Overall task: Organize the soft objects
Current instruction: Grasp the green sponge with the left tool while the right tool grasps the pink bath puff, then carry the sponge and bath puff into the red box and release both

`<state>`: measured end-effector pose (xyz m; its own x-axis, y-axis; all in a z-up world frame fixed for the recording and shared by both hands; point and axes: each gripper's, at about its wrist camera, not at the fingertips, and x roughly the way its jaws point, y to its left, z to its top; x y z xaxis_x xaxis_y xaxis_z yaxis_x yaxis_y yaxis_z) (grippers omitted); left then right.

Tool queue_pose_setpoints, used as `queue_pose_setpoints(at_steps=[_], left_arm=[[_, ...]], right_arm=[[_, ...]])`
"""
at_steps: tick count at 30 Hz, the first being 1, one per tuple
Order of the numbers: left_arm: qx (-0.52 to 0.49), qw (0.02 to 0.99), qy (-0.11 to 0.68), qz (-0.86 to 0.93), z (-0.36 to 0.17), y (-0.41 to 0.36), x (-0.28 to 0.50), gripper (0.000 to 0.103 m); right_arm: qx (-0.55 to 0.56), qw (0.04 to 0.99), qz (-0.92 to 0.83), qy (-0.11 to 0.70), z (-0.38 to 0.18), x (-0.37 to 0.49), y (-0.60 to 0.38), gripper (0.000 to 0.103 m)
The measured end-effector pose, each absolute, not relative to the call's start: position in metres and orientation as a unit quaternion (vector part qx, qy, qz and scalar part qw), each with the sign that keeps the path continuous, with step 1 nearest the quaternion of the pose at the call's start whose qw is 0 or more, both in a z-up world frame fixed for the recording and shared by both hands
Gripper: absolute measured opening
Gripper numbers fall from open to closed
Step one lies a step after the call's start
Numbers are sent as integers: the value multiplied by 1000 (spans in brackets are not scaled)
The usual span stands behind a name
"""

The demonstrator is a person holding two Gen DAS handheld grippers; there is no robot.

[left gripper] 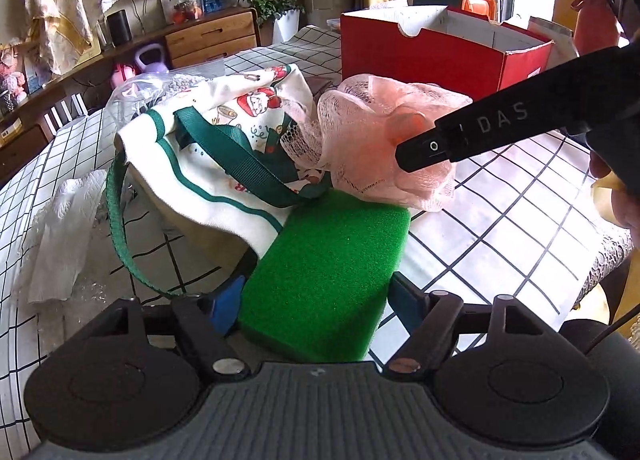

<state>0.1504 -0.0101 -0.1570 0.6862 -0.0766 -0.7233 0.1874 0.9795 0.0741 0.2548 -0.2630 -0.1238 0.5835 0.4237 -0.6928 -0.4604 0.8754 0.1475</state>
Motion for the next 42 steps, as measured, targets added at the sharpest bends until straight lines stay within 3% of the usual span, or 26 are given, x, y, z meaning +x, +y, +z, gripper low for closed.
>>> queue_pose_setpoints(at_steps=[6, 11, 28, 42], left_arm=[[75, 919, 377, -84, -149, -16, 143, 74], [69, 926, 362, -85, -138, -19, 136, 73], [-1, 944, 308, -115, -55, -26, 112, 73], [12, 956, 255, -141, 4, -66, 178, 73]], right_arm=[[-12, 901, 245, 358, -108, 242, -275, 19], [4, 909, 246, 337, -90, 227, -293, 16], [14, 936, 236, 259, -9, 207, -356, 15], [21, 954, 179, 238, 2, 260, -399, 16]])
